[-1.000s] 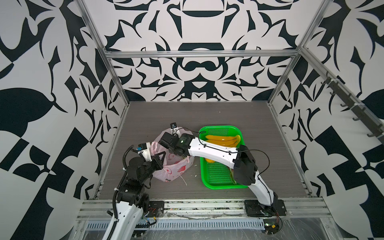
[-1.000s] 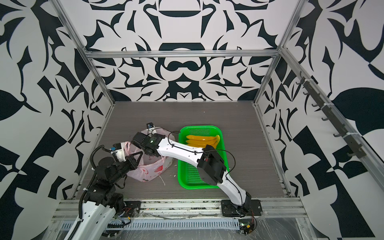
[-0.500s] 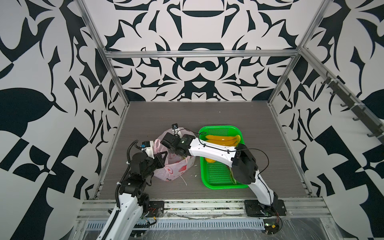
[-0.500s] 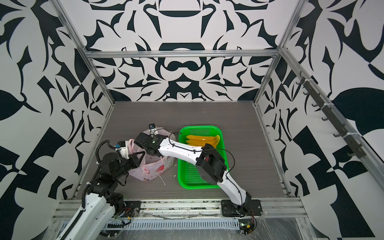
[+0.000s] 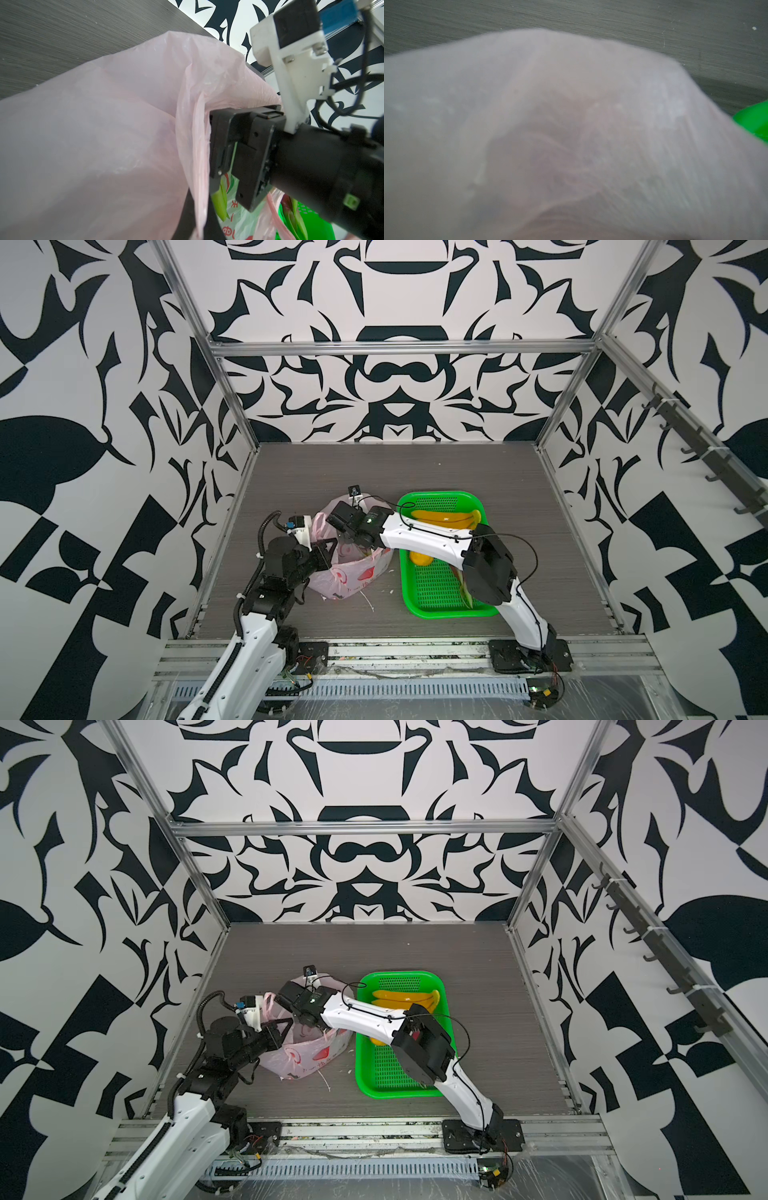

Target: Untie the knot of the plastic bag and take out the fruit

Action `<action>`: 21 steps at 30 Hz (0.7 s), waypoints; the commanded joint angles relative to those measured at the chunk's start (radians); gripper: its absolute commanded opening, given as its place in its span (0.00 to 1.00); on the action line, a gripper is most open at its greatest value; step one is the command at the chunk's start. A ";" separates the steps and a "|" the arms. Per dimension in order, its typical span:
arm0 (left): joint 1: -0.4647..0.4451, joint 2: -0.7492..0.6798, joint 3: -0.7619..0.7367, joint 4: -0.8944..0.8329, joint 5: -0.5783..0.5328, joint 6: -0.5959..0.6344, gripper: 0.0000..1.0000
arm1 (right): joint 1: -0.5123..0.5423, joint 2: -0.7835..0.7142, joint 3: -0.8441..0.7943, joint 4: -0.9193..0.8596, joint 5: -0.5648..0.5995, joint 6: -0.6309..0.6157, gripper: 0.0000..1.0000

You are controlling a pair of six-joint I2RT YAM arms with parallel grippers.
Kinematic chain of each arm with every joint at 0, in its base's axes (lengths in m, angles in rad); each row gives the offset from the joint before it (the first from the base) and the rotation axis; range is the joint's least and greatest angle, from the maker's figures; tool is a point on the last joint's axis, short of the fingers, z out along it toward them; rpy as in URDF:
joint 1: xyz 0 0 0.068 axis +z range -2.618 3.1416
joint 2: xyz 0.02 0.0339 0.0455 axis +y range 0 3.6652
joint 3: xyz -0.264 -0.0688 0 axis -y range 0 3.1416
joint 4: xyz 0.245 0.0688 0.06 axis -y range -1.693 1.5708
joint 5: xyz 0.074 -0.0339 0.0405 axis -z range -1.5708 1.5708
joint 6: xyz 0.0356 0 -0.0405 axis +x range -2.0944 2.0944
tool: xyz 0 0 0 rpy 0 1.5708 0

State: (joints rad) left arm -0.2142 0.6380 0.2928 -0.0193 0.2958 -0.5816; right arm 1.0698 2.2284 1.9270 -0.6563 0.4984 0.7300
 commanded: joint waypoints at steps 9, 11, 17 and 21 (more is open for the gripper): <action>0.000 0.042 0.029 0.049 0.001 0.022 0.00 | -0.025 -0.027 -0.021 0.043 -0.030 0.019 0.97; 0.000 0.051 0.029 0.054 0.000 0.023 0.00 | -0.028 -0.026 -0.026 0.051 -0.033 0.019 0.97; 0.000 0.055 0.017 0.065 -0.009 0.019 0.00 | -0.034 -0.013 -0.028 0.064 -0.046 0.022 0.97; 0.000 0.063 0.012 0.068 -0.011 0.018 0.00 | -0.039 -0.002 -0.026 0.070 -0.057 0.026 0.97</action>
State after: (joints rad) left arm -0.2142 0.6960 0.2951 0.0269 0.2916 -0.5743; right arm 1.0397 2.2284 1.9026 -0.6041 0.4400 0.7361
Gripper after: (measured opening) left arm 0.044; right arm 0.970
